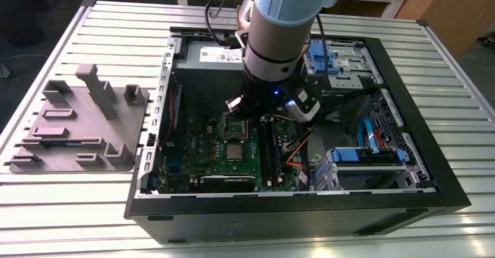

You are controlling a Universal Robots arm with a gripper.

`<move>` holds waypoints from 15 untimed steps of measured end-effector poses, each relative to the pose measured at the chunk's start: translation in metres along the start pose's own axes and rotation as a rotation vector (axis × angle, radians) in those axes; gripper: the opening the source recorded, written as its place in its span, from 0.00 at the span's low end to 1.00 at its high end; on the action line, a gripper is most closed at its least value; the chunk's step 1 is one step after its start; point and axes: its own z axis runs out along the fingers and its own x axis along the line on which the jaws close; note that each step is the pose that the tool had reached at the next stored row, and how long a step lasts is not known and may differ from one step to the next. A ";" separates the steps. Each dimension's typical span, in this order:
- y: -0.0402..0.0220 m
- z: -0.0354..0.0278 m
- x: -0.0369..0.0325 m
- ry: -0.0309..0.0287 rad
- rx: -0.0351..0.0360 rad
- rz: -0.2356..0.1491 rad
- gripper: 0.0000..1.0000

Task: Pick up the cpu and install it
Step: 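Close the cpu cover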

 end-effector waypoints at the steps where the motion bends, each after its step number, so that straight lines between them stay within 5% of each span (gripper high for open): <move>1: 0.0002 0.0006 0.0000 -0.0009 -0.0027 -0.002 0.10; 7: 0.0011 0.0047 0.0001 -0.0039 -0.0122 -0.005 0.10; 15: 0.0014 0.0069 0.0005 -0.0150 -0.0418 -0.006 0.10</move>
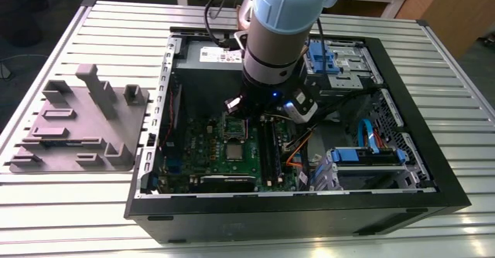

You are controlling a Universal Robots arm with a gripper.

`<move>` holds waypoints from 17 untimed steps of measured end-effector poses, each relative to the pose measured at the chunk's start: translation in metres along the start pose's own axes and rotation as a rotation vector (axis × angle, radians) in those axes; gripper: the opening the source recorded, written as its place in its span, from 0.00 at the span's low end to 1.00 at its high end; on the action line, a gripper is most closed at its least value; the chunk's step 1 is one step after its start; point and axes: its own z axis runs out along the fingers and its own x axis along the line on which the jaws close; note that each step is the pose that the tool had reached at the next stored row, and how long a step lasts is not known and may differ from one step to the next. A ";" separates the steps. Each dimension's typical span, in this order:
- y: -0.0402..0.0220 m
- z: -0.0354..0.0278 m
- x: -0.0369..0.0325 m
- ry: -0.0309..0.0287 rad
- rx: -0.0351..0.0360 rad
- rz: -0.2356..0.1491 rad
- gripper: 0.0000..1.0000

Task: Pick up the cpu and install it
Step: 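Close the cpu cover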

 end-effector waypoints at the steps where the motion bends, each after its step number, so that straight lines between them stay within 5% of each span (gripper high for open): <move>1: 0.0002 0.0004 0.0005 -0.0006 -0.0014 0.000 0.10; 10: 0.0019 0.0030 0.0062 -0.0063 -0.0116 -0.001 0.10; 17: 0.0022 0.0021 0.0090 -0.0148 -0.0085 -0.002 0.10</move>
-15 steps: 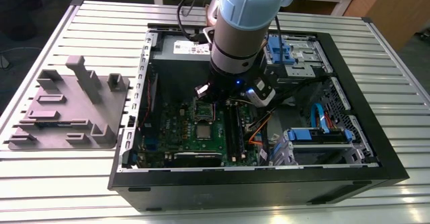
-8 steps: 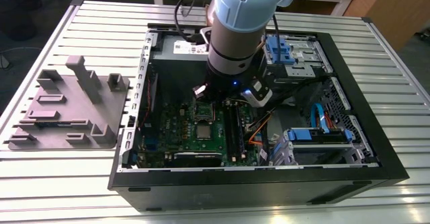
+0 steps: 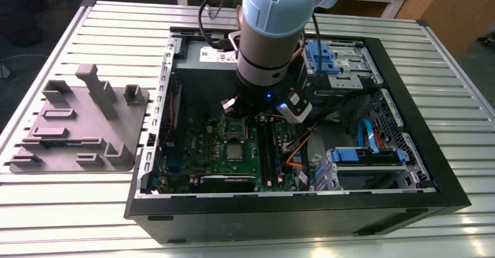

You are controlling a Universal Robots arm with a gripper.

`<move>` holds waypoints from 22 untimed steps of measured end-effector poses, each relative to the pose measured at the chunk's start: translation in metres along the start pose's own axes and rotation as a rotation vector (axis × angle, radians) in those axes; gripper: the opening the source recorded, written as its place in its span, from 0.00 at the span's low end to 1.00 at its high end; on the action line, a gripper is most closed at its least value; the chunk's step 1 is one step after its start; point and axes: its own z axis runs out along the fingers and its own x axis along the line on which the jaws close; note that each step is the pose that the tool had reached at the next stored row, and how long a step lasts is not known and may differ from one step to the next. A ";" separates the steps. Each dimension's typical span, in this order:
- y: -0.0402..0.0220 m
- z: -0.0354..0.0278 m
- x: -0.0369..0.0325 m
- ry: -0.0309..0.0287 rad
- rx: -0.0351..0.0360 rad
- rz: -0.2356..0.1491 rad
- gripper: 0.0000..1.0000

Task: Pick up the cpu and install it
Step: 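Close the cpu cover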

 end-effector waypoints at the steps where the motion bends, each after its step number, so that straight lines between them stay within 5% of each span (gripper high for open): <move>1: -0.0001 -0.0006 0.0002 -0.0009 0.0006 0.000 0.10; 10: -0.0013 -0.0106 0.0009 -0.0026 0.0003 -0.001 0.10; 22: -0.0013 -0.0223 0.0011 -0.0063 -0.0091 -0.001 0.10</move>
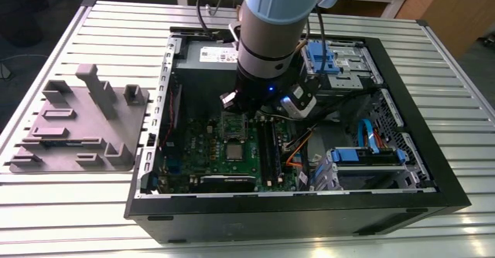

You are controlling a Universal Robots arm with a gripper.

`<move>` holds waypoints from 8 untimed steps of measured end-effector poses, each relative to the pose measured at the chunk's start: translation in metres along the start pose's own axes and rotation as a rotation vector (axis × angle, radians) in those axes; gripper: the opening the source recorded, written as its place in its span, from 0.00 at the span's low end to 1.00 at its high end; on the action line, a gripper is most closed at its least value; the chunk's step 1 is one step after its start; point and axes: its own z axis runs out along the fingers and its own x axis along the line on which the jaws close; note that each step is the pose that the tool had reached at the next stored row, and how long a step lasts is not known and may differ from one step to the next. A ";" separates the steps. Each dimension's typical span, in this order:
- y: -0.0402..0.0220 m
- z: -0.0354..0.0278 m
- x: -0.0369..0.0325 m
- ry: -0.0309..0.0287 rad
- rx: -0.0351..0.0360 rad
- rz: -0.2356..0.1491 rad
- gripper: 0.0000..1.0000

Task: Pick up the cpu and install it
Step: 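Close the cpu cover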

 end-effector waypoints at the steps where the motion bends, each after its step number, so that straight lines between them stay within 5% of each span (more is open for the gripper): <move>1: 0.0000 0.0000 0.0000 0.0000 0.0000 0.000 0.10; 8: 0.0003 -0.0030 -0.0001 0.0000 -0.0020 -0.003 0.10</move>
